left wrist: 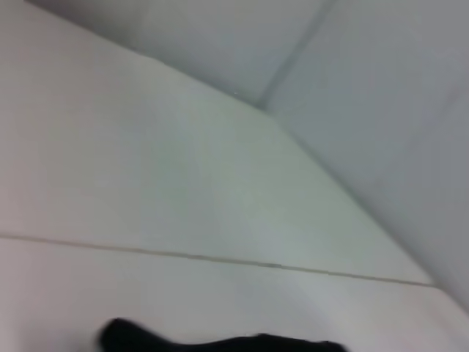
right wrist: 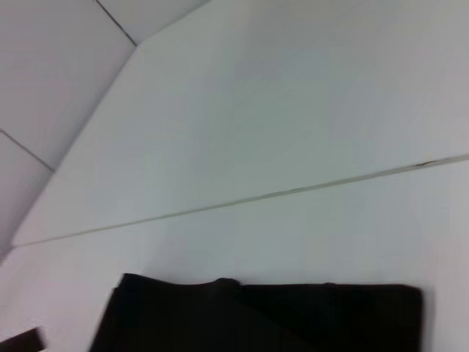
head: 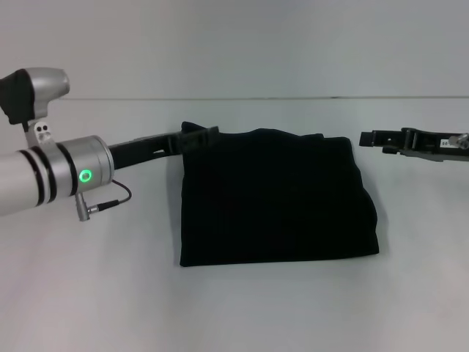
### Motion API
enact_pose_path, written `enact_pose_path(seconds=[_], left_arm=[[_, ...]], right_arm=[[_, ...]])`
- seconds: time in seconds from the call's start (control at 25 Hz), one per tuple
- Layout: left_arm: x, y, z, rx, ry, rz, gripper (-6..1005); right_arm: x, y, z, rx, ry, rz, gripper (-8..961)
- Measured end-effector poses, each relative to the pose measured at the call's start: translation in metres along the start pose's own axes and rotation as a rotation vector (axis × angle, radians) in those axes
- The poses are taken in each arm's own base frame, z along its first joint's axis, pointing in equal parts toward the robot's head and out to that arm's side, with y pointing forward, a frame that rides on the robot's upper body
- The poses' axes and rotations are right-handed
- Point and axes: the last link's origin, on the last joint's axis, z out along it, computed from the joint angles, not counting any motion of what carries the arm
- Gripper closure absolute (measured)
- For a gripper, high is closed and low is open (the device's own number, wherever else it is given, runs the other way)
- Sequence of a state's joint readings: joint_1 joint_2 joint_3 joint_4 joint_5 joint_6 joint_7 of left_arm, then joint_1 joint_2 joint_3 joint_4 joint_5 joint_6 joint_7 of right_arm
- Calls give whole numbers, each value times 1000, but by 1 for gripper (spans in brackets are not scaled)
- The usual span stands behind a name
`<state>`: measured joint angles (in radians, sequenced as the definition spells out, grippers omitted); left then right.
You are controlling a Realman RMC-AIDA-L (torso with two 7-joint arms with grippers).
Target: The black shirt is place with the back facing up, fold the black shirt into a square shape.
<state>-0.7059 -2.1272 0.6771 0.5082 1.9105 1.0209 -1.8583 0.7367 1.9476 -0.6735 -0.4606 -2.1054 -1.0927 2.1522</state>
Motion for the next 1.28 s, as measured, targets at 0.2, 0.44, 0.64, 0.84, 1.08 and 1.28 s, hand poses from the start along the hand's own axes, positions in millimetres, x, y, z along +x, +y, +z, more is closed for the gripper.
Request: enact_pose_path(seconds=[0.2,0.44,0.64,0.84,1.08,1.28], left_arm=[[1,-7,11,102,-29,-54,67],[1,-6,22,137,-54,-46,78],[3,-8,28,188,-55,-16,96],[3,-5,38,222,-60,11,114],[1,2,48,223,-89,40,135],[0,3,49,224,-88,79,153]], right_arm=[[2,5,-3,-40,36,64,247],[7,8,4,-42,43,68,249],[15,11,14,-28,46,64,248],[19,13,23,-2,62,47,248],[20,13,29,26,61,37,249],[20,16,33,28,58,30,252]])
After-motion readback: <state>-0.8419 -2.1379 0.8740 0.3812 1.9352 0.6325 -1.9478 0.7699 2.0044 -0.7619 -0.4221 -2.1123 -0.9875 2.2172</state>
